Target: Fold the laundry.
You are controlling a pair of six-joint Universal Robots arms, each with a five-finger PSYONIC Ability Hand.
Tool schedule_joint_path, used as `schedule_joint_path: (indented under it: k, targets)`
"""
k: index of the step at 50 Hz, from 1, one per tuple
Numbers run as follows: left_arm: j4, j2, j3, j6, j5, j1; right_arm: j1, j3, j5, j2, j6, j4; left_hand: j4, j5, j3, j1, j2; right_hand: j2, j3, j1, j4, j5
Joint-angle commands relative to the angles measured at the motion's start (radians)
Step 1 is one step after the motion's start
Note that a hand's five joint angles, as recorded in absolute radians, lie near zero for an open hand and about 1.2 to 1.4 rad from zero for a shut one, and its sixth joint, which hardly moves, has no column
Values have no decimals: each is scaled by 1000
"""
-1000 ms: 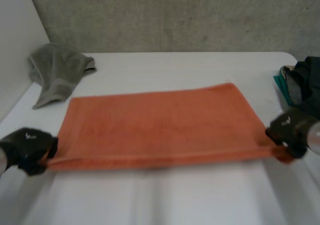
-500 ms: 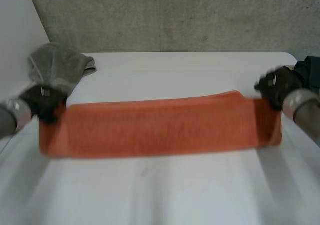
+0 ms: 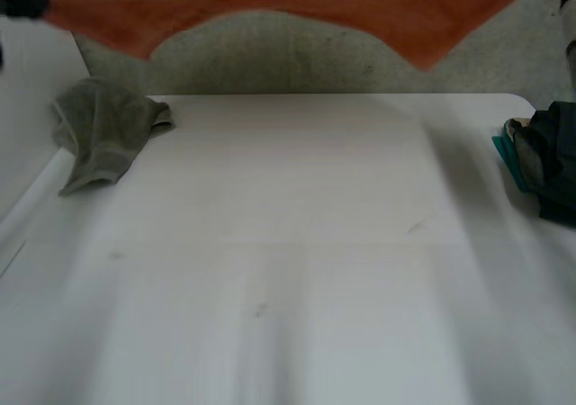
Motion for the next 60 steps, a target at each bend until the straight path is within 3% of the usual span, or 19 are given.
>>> schedule_joint_path:
  k: [1,10,17,24,25,29,33,36,39,44,48,60]
  targets:
    - [3,-37,-248,49,55,-5,-16,152,-89,69,-19,100,201,222,208,247,198,215,203,280,197,196]
    - [-40,-41,-509,173,88,15,-34,357,-140,110,-130,188,201,222,208,247,198,215,203,280,197,196]
    - [-188,109,-711,279,177,76,-76,494,-115,17,-297,387,201,222,208,247,198,215,203,280,197,196]
    - [-579,382,-825,456,254,224,-171,652,-22,-232,-533,787,201,222,208,247,198,215,203,280,197,196]
    - [-689,427,-842,523,278,257,-198,682,-20,-282,-582,889,201,222,208,247,198,215,203,280,197,196]
    - [-901,491,-880,705,354,349,-237,713,-55,-364,-656,944,201,222,208,247,198,215,203,280,197,196]
    - [-896,487,-876,837,417,392,-216,701,-92,-332,-642,868,201,222,208,247,198,215,203,280,197,196]
    - [-847,426,-834,812,426,354,-186,674,-98,-275,-595,797,201,222,208,247,198,215,203,280,197,196]
    - [-743,296,-738,699,392,256,-133,618,-88,-200,-512,700,201,222,208,247,198,215,203,280,197,196]
    - [-605,122,-572,527,228,127,-77,514,-28,-59,-405,546,201,222,208,247,198,215,203,280,197,196]
    - [-505,10,-445,473,139,55,-57,442,1,27,-355,438,201,222,208,247,198,215,203,280,197,196]
    - [-491,-251,-132,404,-48,-52,-18,212,8,245,-314,242,201,222,208,247,198,215,203,280,197,196]
